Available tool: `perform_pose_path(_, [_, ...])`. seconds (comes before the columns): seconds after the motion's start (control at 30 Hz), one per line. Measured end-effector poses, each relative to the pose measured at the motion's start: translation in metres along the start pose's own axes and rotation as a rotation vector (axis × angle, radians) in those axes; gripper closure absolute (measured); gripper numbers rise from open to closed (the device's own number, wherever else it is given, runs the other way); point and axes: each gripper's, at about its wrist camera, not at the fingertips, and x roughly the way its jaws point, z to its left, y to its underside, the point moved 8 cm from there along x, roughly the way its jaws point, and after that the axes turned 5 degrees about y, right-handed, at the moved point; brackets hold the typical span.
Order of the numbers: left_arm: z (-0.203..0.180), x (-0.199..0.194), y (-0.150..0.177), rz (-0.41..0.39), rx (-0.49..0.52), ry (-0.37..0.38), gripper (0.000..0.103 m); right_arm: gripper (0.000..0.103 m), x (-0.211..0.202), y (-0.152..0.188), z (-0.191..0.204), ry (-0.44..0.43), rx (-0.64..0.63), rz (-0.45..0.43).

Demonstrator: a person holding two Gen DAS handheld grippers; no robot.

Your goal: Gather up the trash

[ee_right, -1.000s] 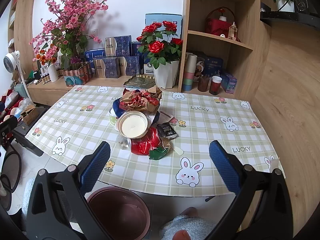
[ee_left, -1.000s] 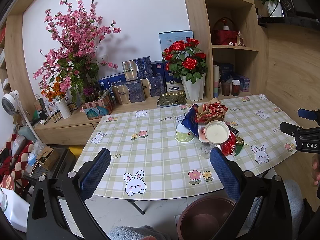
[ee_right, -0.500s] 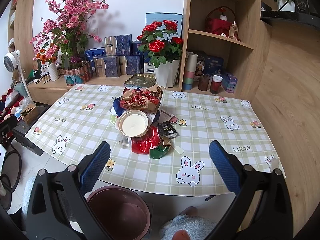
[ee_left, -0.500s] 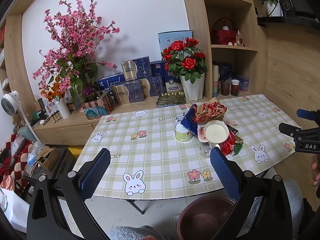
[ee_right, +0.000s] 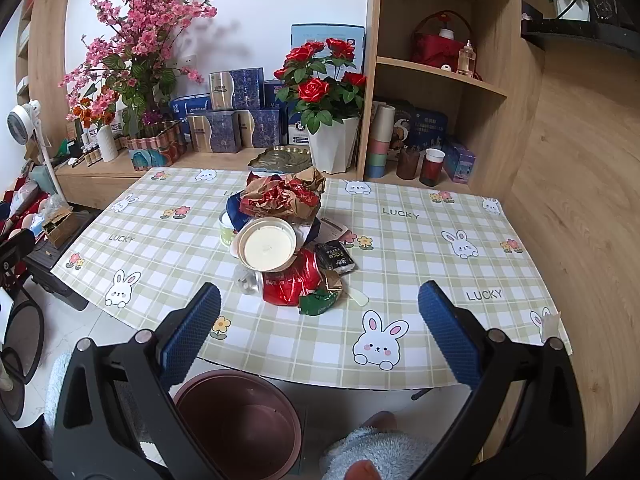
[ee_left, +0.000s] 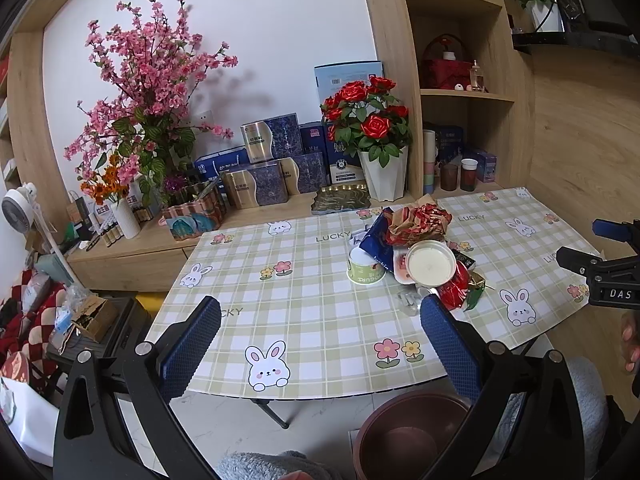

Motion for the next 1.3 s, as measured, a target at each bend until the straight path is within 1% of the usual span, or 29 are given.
perform_pose_path(0.13, [-0.001,0.001,0.001,0.007,-0.006,0.009,0.005,0.006,0.001,0.000,0.001,-0.002,-0.008,0.003])
perform_pose_path(0.17, [0.000,0.002,0.000,0.010,-0.007,0.010,0.005,0.006,0.006,0.012,0.003,0.000,-0.015,0.006])
perform_pose_path(0.27, [0.001,0.007,0.003,0.025,-0.018,0.016,0.005,0.006,0.009,0.016,0.003,-0.004,-0.020,0.005])
perform_pose_path(0.33, [0.003,0.011,0.004,0.034,-0.032,0.027,0.005,0.005,0.013,0.018,0.002,-0.023,-0.004,0.010])
perform_pose_path(0.4, [0.004,0.016,0.006,0.041,-0.051,0.047,0.005,0.005,0.017,0.016,-0.001,-0.043,0.021,0.021])
perform_pose_path(0.47, [0.007,0.023,0.008,0.045,-0.072,0.077,0.005,0.005,0.020,0.014,-0.003,-0.058,0.041,0.010])
perform_pose_path(0.53, [0.010,0.031,0.009,0.054,-0.091,0.094,0.005,0.005,0.024,0.012,-0.004,-0.055,0.041,0.001])
perform_pose_path(0.67, [0.015,0.051,0.011,0.060,-0.152,0.141,0.005,0.005,0.037,0.013,-0.008,-0.056,0.068,0.015])
perform_pose_path(0.8, [0.017,0.063,0.012,0.017,-0.212,0.177,0.005,0.005,0.055,0.016,-0.011,-0.052,0.083,0.027])
perform_pose_path(0.83, [0.017,0.068,0.013,0.016,-0.220,0.182,0.005,0.005,0.063,0.017,-0.011,-0.068,0.089,0.041])
perform_pose_path(0.9, [0.016,0.077,0.015,0.035,-0.216,0.180,0.005,0.005,0.076,0.019,-0.009,-0.090,0.090,0.072])
perform_pose_path(0.93, [0.015,0.083,0.018,0.054,-0.207,0.178,0.005,0.005,0.083,0.020,-0.007,-0.081,0.076,0.072])
perform_pose_path(1.03, [0.014,0.103,0.025,0.108,-0.168,0.151,0.005,0.005,0.105,0.018,0.001,-0.010,-0.007,0.067])
perform_pose_path(1.1, [0.018,0.115,0.028,0.124,-0.160,0.123,0.005,0.005,0.118,0.017,0.010,-0.016,-0.041,0.060])
perform_pose_path(1.2, [0.027,0.132,0.032,0.137,-0.164,0.086,0.005,0.005,0.145,0.009,0.028,-0.059,-0.052,0.053])
perform_pose_path(1.3, [0.036,0.144,0.033,0.146,-0.178,0.067,0.005,0.005,0.169,0.003,0.047,-0.095,-0.061,0.051])
